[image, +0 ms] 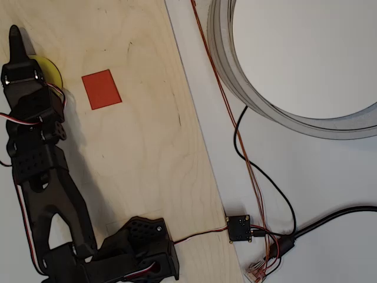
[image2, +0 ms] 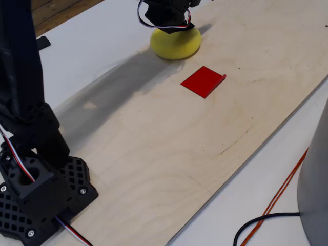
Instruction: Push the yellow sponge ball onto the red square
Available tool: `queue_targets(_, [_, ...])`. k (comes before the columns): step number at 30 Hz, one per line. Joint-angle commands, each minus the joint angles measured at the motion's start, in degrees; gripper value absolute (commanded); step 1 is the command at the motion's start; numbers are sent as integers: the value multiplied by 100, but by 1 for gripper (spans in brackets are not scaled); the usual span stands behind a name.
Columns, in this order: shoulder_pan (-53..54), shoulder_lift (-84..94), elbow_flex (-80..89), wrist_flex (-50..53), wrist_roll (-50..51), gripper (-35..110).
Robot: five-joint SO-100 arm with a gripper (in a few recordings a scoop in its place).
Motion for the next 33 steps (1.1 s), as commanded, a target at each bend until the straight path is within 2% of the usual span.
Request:
queue_targets(1, [-88, 387, 220, 114, 79, 30])
queue_targets(21, [-105, 1380, 1292, 105, 167, 30])
queue_targets(33, [62, 1564, 1020, -114, -747, 34])
